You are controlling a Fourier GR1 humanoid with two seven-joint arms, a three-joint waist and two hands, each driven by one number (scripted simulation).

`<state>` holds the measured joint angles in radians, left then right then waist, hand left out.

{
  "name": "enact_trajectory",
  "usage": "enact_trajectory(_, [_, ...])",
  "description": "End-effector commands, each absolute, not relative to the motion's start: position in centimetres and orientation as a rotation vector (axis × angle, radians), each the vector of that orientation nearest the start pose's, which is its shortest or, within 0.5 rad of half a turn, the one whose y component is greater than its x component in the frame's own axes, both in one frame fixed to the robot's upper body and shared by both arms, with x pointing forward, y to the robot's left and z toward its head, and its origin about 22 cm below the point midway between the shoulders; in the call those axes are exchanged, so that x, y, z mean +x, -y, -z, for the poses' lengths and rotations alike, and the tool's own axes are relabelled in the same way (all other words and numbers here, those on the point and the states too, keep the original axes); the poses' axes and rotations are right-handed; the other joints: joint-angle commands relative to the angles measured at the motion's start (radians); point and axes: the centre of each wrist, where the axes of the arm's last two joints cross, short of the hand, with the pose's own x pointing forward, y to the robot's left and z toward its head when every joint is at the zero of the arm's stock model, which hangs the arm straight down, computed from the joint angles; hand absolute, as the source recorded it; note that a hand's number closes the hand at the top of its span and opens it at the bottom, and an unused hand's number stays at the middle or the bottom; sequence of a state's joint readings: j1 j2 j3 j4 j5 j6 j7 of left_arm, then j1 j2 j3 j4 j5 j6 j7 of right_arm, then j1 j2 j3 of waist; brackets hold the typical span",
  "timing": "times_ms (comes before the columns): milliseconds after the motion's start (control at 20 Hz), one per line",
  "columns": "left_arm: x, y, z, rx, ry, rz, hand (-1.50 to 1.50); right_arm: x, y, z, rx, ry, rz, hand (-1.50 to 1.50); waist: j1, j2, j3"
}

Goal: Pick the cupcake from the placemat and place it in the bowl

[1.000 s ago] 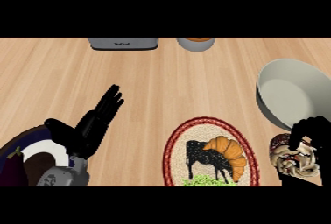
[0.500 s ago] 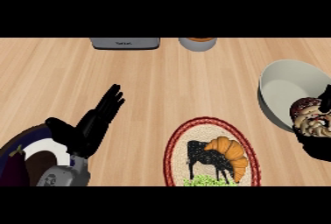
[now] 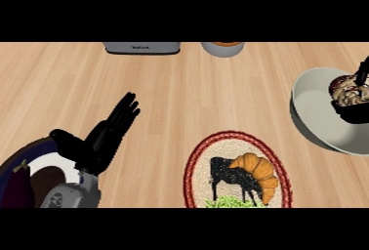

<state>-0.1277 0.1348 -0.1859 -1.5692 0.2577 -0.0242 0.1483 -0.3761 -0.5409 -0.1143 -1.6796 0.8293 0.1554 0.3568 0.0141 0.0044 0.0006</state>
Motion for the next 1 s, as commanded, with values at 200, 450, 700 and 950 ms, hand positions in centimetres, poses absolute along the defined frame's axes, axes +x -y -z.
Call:
enact_trajectory(200, [26.7, -18.2, -3.3, -0.288, 1.478, 0.146, 0.00, 36.4, 33.5, -15.2, -1.359, 1.157, -0.888, 1.50, 0.014, 0.002, 0.000])
enact_trajectory(450, [27.0, -20.2, -2.7, -0.268, 1.475, 0.169, 0.00, 38.2, 37.2, -11.5, -1.204, 1.074, -0.695, -1.50, 0.015, 0.006, 0.001])
enact_trajectory(700, [26.0, -19.5, -2.4, -0.289, 1.487, 0.156, 0.00, 39.0, 38.4, -10.0, -1.066, 1.250, -0.620, -1.50, 0.015, 0.004, 0.001])
enact_trajectory(950, [26.5, -20.0, -2.6, -0.276, 1.474, 0.142, 0.00, 39.1, 38.9, -11.6, -0.923, 1.536, -0.260, -1.50, -0.003, -0.001, 0.003])
